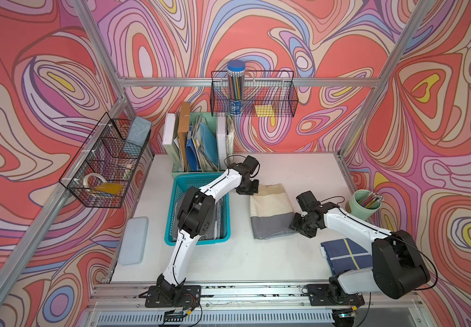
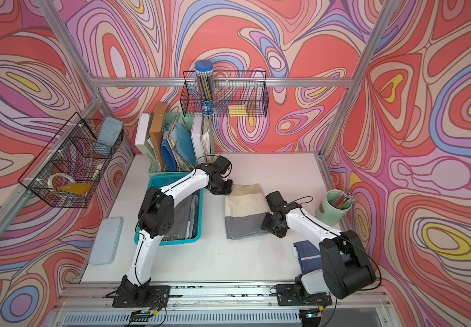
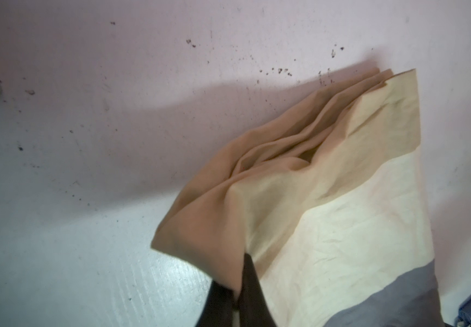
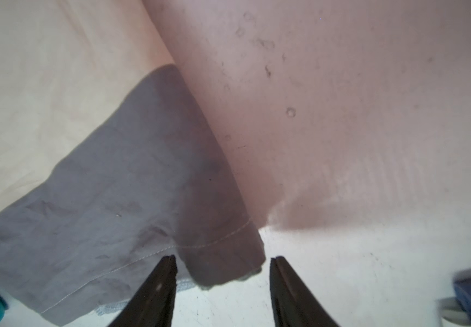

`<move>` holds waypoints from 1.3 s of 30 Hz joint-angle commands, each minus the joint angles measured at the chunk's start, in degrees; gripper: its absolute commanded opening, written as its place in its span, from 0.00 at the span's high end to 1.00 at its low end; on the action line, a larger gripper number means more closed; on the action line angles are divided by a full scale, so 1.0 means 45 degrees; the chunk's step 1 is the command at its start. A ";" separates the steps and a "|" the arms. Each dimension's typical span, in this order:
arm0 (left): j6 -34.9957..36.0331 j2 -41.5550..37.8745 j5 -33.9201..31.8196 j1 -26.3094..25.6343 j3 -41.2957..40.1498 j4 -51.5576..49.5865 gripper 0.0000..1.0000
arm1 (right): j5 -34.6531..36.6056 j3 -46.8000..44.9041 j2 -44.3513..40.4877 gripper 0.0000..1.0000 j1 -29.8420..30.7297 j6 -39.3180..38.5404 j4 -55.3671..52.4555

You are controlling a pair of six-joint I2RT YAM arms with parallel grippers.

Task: Put the folded pillowcase in the basket
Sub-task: Pick up the pillowcase from the center of the board.

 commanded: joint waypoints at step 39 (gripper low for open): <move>0.0551 0.0011 0.1642 0.0164 0.2668 -0.1108 1.00 | -0.4516 -0.0550 -0.0699 1.00 -0.0640 0.0001 0.3751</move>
